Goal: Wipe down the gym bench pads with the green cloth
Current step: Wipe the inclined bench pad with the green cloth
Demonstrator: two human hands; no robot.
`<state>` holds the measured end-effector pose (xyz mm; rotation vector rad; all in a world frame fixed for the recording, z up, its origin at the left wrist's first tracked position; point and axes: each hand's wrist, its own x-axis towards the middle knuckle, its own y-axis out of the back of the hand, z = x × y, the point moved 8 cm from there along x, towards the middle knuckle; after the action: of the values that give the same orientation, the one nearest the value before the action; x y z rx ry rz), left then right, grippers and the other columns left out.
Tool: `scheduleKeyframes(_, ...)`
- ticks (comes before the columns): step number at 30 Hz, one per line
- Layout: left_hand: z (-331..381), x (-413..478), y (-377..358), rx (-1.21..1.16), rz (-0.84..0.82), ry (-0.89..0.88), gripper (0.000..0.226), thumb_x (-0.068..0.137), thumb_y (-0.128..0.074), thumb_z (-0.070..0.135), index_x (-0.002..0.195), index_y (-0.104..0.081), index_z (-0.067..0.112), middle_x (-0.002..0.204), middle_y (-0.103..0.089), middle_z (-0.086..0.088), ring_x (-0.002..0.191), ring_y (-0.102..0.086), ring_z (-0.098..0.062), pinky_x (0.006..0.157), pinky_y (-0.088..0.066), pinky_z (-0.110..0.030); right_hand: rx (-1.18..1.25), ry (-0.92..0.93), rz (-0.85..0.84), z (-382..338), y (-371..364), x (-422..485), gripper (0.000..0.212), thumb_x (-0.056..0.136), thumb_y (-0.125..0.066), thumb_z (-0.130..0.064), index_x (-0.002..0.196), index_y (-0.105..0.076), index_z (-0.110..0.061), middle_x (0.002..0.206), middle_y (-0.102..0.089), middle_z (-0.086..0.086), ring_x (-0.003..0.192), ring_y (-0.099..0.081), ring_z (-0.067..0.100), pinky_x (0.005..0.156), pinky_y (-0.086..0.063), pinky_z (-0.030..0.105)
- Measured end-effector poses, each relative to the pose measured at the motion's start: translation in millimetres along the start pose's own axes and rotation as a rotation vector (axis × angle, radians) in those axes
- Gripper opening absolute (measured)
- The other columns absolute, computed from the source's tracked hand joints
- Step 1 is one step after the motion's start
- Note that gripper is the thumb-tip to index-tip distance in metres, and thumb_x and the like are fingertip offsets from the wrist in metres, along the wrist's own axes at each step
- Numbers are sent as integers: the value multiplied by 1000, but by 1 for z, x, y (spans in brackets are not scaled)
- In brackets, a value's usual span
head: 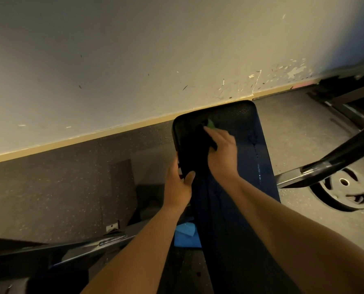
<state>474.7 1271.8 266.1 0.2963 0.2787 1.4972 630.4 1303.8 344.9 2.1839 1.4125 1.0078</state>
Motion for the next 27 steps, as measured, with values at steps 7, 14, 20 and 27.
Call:
scheduleKeyframes(7,9,-3,10,66,107,1,31,101,-53,29,131,-56,20,127,-61,-9,117,-59,-23,89,-52,-27,3,341,-224,-30,-35,-41,54,83,-60,13,129,-65,-15,128,-61,6,113,-51,23,101,-48,31)
scheduleKeyframes(14,59,5,-13,633,103,-283,90,94,-59,10,162,-2,26,167,14,-6,153,13,-29,125,-10,-47,-188,216,-95,30,10,-3,61,83,-59,11,136,-60,-18,125,-49,16,110,-45,32,88,-52,40)
scheduleKeyframes(20,51,18,-47,867,-82,-162,86,102,-47,45,159,15,28,161,36,-7,146,36,-33,120,15,-48,-153,-82,34,108,64,26,57,95,-51,4,143,-51,-27,133,-38,11,123,-37,31,111,-39,42)
scheduleKeyframes(27,48,19,-50,880,-84,-173,81,102,-50,43,161,2,23,160,37,-8,145,37,-32,122,16,-49,-166,225,-124,29,9,-2,66,91,-54,2,149,-42,-27,131,-42,13,113,-39,28,93,-46,37)
